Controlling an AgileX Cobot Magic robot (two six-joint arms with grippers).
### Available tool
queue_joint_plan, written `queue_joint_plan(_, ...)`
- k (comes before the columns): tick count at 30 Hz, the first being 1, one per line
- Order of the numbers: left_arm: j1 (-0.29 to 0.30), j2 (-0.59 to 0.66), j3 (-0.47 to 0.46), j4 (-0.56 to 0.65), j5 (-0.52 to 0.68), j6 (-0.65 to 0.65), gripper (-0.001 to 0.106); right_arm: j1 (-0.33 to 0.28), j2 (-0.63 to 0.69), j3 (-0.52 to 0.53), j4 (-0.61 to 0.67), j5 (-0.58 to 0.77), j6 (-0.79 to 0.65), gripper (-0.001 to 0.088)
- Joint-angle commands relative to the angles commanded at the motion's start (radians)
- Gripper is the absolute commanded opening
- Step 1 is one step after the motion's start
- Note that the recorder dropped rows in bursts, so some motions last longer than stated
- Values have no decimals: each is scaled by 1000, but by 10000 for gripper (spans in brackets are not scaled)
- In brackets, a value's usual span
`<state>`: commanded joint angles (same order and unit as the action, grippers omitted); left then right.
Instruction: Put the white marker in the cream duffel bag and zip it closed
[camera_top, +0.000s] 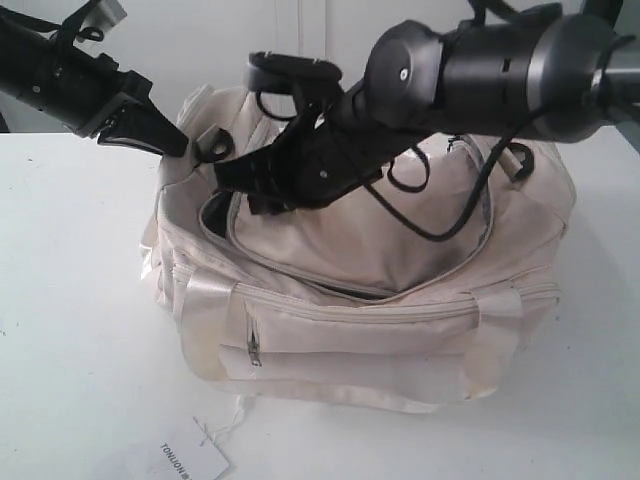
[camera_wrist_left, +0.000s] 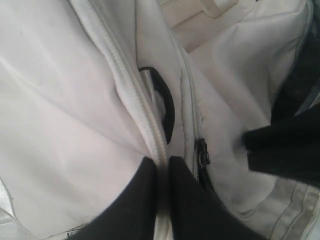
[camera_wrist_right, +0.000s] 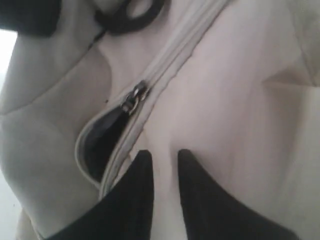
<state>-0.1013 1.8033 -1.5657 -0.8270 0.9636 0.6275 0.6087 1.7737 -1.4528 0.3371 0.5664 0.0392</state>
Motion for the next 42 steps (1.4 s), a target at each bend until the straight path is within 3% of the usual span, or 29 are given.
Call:
queue_joint_plan(10, 0, 0, 0, -35, 24, -6, 0, 1, 33, -51, 143, -72, 70, 191)
queue_joint_plan(13, 0, 0, 0, -70, 46, -6, 0, 1, 57, -51, 167, -64, 77, 229)
queue_joint_plan(27, 0, 0, 0, -264, 115, 2, 0, 1, 71, -111, 153, 60, 104, 241)
queue_joint_plan(30, 0, 0, 0, -264, 111, 2, 0, 1, 71, -111, 127, 78, 120, 241)
queue_joint_plan(34, 0, 0, 0, -264, 104, 2, 0, 1, 71, -111, -58, 113, 276, 241)
queue_joint_plan(42, 0, 0, 0, -253, 102, 9, 0, 1, 69, -153, 0, 99, 308, 241)
